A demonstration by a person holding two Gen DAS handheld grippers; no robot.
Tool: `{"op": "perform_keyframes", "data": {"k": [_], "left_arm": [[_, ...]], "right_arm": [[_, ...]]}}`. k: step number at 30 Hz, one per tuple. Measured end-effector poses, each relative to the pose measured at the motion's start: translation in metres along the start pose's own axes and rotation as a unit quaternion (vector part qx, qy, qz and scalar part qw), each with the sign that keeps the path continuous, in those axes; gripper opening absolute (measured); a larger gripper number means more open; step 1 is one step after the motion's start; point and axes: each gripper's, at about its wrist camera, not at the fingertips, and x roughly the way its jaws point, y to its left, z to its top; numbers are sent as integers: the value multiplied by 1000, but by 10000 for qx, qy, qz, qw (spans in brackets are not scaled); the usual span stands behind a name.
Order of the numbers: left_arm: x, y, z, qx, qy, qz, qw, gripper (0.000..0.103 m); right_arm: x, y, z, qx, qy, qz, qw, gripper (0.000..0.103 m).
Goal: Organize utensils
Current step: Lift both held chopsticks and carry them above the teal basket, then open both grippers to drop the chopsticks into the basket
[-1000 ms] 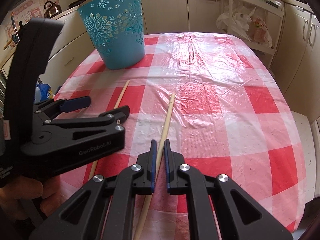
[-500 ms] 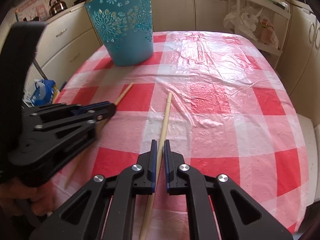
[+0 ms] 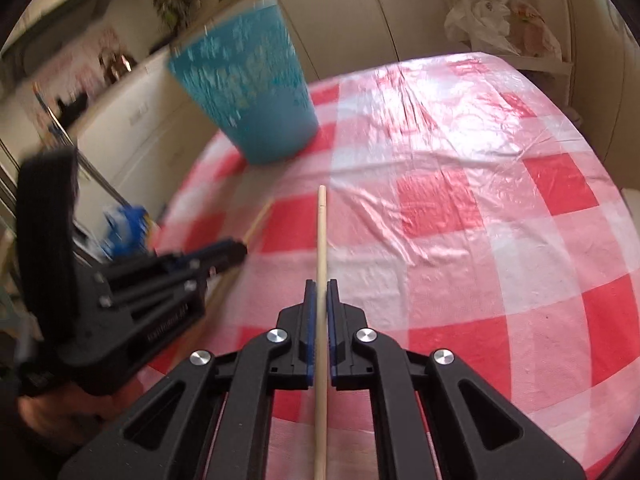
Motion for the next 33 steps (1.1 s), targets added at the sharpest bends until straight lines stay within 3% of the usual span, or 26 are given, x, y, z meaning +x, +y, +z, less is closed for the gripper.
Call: {"op": "perform_keyframes", "data": {"k": [5, 8, 12, 16, 24, 29, 33], "left_arm": [[-46, 18, 9, -238, -570, -228, 9978, 4], [-84, 31, 22, -399, -1073, -387, 9927, 4], [-133, 55, 58, -685, -1830, -572, 9790, 4], [-155, 67, 98, -831, -2335, -607, 9669, 4], [-147, 80, 169, -1010, -2947, -639, 9481, 4], [-123, 86, 202, -1212, -3235, -745, 9355, 4], [-98, 91, 218, -1459, -3423, -758, 9251, 4]], "right_arm": [[-28, 1, 20, 467, -710, 732, 9937, 6], [-51, 10, 44, 534, -1358, 1135, 9828, 6], [-66, 31, 84, 446, -2012, 1439, 9679, 6], [-65, 57, 130, 273, -2550, 1640, 9525, 6], [-37, 92, 199, -148, -3204, 1456, 9359, 6], [-10, 87, 226, -202, -3419, 1178, 9321, 6], [11, 80, 235, -246, -3366, 1003, 9360, 6]]}}
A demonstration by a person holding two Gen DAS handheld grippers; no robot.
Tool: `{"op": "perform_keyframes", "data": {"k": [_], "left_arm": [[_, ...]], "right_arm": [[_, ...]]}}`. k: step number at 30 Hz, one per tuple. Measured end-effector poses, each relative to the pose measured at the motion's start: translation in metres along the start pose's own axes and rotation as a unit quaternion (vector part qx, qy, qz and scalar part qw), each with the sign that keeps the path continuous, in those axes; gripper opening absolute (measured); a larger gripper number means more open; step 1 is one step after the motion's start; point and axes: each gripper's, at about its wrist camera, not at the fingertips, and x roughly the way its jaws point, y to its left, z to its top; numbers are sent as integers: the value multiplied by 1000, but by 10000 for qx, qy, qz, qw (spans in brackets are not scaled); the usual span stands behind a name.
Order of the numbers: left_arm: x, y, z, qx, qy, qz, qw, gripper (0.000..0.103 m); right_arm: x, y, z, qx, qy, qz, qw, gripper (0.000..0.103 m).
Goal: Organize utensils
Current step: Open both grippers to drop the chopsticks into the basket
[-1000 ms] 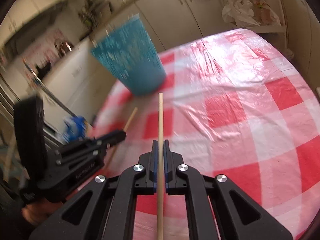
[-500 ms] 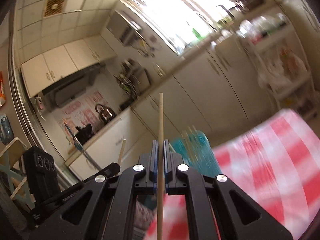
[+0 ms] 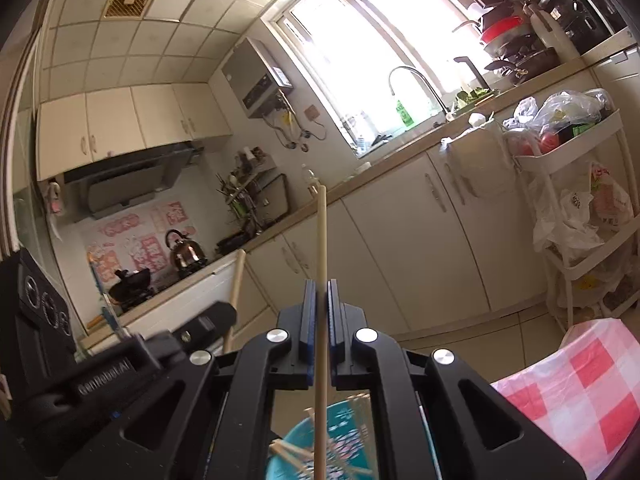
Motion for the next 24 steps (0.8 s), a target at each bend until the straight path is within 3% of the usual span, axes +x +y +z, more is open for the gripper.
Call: {"op": "perform_keyframes", "data": {"k": [4, 9, 15, 24], "left_arm": [[23, 9, -15, -185, 55, 153, 9997, 4], [35, 13, -37, -56, 269, 325, 9991, 4], [32, 23, -57, 102, 488, 491, 9976, 5], [16, 27, -71, 188, 695, 500, 9962, 5]], "right_arm": [[8, -5, -12, -166, 123, -100, 9997, 6], [13, -6, -36, -447, 363, -182, 9982, 6], [5, -15, -58, -398, 622, -218, 9970, 7], [-18, -21, -63, -298, 751, -302, 9963, 12]]}}
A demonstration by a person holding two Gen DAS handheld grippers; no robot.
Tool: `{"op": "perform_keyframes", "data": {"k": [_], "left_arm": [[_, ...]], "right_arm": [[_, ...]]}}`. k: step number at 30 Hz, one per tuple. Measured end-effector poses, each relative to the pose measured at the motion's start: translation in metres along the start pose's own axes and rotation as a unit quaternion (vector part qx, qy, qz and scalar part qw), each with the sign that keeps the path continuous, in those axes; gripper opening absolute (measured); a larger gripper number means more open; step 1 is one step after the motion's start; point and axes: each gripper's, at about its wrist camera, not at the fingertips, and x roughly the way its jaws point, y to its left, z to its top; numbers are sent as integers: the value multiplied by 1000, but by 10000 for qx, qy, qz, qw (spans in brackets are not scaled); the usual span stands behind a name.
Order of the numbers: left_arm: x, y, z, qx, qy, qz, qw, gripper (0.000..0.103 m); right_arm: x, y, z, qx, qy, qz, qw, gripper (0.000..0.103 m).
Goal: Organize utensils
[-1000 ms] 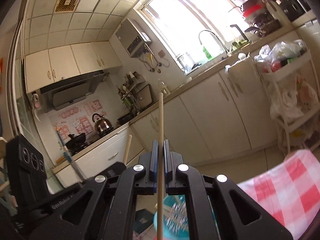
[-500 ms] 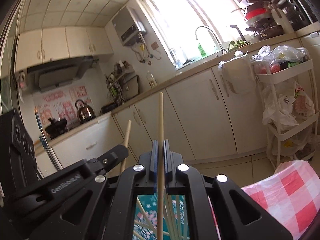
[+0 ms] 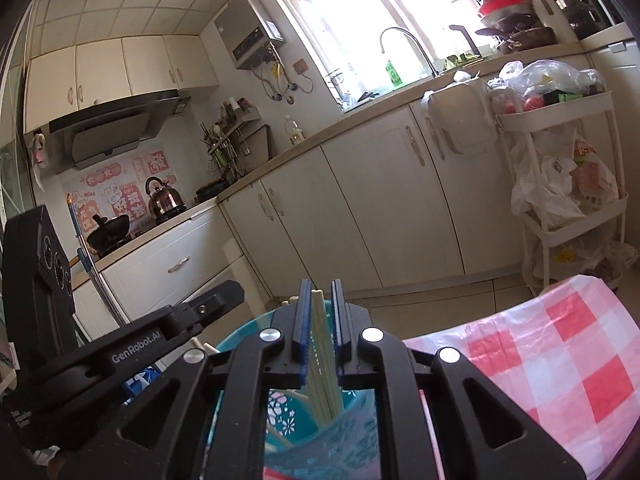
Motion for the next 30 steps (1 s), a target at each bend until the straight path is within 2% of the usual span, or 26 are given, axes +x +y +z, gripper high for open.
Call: {"op": "perform_keyframes", "data": {"k": [7, 9, 10, 11, 12, 13, 15, 16, 17, 18, 22, 27, 30], "left_arm": [[-22, 17, -7, -57, 127, 148, 9998, 6], [-35, 18, -8, -8, 168, 220, 9996, 12], [-42, 18, -8, 1, 188, 268, 9995, 17], [-54, 18, -9, 5, 218, 360, 9991, 32], [-65, 16, -8, 8, 233, 452, 9987, 41], [-77, 14, -8, 29, 227, 548, 9982, 54], [-103, 9, -10, 153, 219, 708, 9971, 65], [-118, 6, -12, 226, 249, 805, 9962, 74], [-133, 3, -14, 285, 307, 899, 9951, 83], [-144, 1, -17, 322, 349, 969, 9942, 89], [-198, -8, -29, 467, 478, 1191, 9906, 95], [-269, -17, -48, 550, 637, 1345, 9873, 95], [-307, -24, -63, 678, 867, 1536, 9820, 95]], "right_arm": [[-22, -5, -3, 234, 1, -71, 9997, 18], [-37, -1, -3, 290, -14, -112, 9995, 23], [-45, 2, -2, 287, -24, -155, 9995, 30], [-57, 9, -2, 254, -37, -226, 9994, 36], [-65, 15, -2, 222, -28, -248, 9994, 37], [-76, 23, -1, 171, -10, -275, 9995, 40], [-103, 42, -2, 9, 41, -445, 9990, 57], [-115, 50, -3, -54, 60, -540, 9985, 69], [-125, 55, -5, -99, 87, -608, 9981, 76], [-138, 62, -9, -143, 155, -671, 9975, 78], [-186, 82, -25, -145, 563, -950, 9938, 94], [-242, 105, -44, -33, 950, -1090, 9895, 96], [-273, 121, -55, 16, 1119, -1243, 9859, 96]]}}
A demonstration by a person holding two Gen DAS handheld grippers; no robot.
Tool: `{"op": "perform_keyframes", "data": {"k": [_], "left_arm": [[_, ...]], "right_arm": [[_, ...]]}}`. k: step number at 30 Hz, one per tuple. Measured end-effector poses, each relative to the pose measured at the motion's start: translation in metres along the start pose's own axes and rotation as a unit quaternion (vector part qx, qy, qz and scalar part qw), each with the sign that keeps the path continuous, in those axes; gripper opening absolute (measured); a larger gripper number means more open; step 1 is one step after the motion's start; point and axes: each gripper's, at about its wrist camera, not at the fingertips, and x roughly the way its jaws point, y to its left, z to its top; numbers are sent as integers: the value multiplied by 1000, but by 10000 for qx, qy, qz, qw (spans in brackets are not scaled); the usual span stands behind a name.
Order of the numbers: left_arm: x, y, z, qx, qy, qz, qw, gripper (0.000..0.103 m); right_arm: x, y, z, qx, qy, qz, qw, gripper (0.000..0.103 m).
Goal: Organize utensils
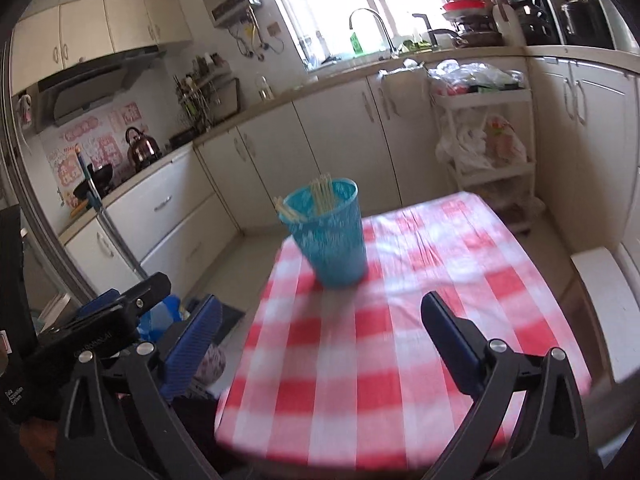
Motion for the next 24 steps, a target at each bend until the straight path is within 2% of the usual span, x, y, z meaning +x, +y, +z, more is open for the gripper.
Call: {"op": "perform_keyframes", "data": {"k": [5, 7, 9, 12, 17, 24], "left_arm": [[-47, 6, -30, 196, 406, -221, 9987, 95], [-69, 5, -44, 565, 549, -286, 9965, 95], [-89, 5, -56, 825, 442, -51, 9956, 95], [-123, 13, -75, 840, 136, 193, 9962, 95], [-153, 27, -96, 705, 104, 212, 9972, 95], [-171, 40, -105, 570, 114, 201, 9981, 95]], "right_arm": [[-54, 23, -36, -216, 196, -125, 9995, 96], [-76, 32, -50, -265, 160, -118, 9995, 96], [-95, 40, -63, -300, 114, -110, 9994, 96], [-122, 50, -84, -205, 42, -66, 9998, 96], [-156, 71, -111, -358, -254, -110, 9990, 96], [-179, 79, -121, -377, -421, -119, 9983, 96]]}}
